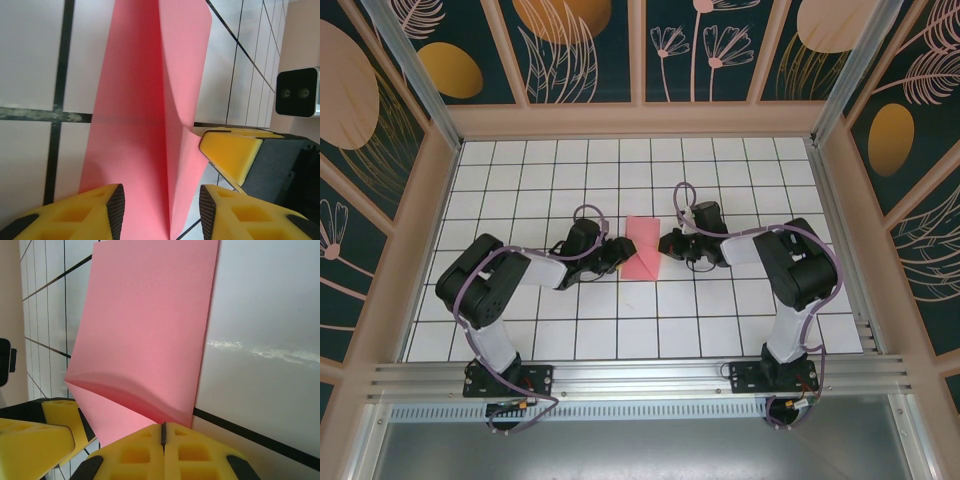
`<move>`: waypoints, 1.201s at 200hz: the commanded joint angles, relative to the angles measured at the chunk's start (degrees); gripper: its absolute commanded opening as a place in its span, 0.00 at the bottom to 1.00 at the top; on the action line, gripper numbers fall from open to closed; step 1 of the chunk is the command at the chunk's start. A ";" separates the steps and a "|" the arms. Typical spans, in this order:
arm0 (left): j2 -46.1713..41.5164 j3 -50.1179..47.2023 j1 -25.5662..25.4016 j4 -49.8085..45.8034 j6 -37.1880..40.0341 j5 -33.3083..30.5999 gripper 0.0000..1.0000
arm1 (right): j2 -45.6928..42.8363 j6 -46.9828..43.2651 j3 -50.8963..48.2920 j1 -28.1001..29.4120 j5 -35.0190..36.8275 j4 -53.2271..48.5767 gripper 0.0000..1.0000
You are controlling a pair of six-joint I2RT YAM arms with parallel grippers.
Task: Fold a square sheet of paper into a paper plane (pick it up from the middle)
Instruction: Turn over the paper at the center of the table.
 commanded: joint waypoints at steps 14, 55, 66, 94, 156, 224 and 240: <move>2.00 2.85 0.04 2.63 1.82 2.30 0.44 | 0.18 0.71 -0.81 -0.38 -0.70 2.62 0.05; 3.90 5.25 0.02 1.40 3.30 3.23 0.35 | 0.14 0.85 -0.98 -0.52 -0.83 2.54 0.05; 4.51 5.59 0.02 1.48 3.40 3.47 0.32 | -0.14 1.10 -1.07 -0.53 -0.93 2.70 0.05; 5.10 5.97 0.06 1.57 4.38 3.67 0.23 | -2.66 1.97 -1.38 -0.99 -1.00 2.14 0.14; 3.85 7.58 0.02 -0.46 10.47 0.94 0.03 | -15.40 0.87 -1.16 -9.04 2.38 -8.49 0.65; -6.59 17.76 0.01 -29.97 26.89 -11.27 0.02 | -23.83 -4.56 -8.94 -18.20 11.69 -9.12 0.85; -8.71 22.18 -0.06 -37.75 31.44 -17.11 0.03 | -24.16 -3.75 -11.70 -18.76 12.14 -5.64 0.86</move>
